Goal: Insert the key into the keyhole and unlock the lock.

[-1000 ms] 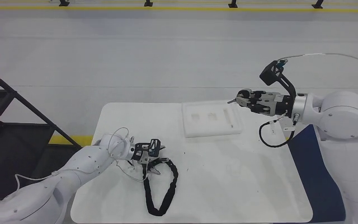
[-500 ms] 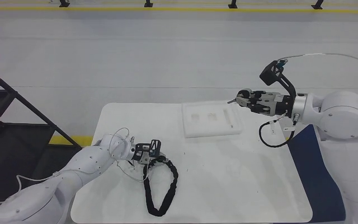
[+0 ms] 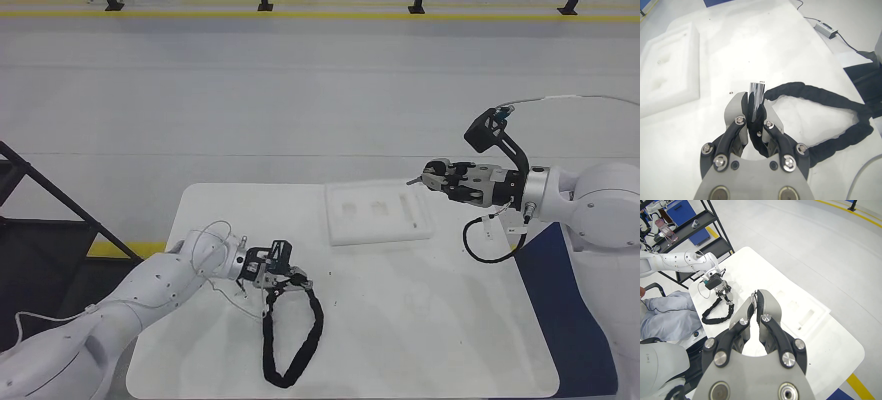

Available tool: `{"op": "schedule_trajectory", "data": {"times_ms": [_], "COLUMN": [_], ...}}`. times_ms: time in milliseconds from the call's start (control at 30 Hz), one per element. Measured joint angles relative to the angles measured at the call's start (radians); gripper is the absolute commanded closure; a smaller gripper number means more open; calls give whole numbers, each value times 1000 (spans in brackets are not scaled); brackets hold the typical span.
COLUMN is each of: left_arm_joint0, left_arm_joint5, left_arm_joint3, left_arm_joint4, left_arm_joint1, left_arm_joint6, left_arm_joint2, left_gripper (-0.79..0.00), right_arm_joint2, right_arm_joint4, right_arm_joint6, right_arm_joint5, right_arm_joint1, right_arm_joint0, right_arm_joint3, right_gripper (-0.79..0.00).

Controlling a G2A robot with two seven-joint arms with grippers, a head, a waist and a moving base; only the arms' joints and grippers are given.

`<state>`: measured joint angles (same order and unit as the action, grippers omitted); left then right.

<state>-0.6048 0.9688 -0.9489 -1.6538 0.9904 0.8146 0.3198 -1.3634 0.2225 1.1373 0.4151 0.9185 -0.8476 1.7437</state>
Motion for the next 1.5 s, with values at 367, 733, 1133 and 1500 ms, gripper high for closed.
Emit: {"op": "schedule_trajectory", "data": {"times_ms": [367, 733, 1133, 1500], "left_arm_joint0": [16, 88, 96, 100], "left_arm_joint5": [44, 44, 44, 44], "left_arm_joint3": [-165, -285, -275, -258], "left_arm_joint4": [151, 335, 499, 532], "left_arm_joint1": [-7, 25, 87, 113], "left_arm_joint6": [-50, -184, -197, -160], "left_arm_joint2": [61, 75, 80, 50], "left_gripper": [0, 0, 0, 0], "right_arm_joint2": [-8, -31, -107, -110], "right_arm_joint4": [-11, -114, -117, -123], "right_arm_joint6": [24, 171, 215, 208], "right_arm_joint5": [-28, -136, -187, -192], "right_arm_joint1": [-8, -29, -55, -55], "right_arm_joint0": [-42, -116, -214, -219], "right_arm_joint3": [34, 106, 208, 204], "right_gripper": [0, 0, 0, 0]}}
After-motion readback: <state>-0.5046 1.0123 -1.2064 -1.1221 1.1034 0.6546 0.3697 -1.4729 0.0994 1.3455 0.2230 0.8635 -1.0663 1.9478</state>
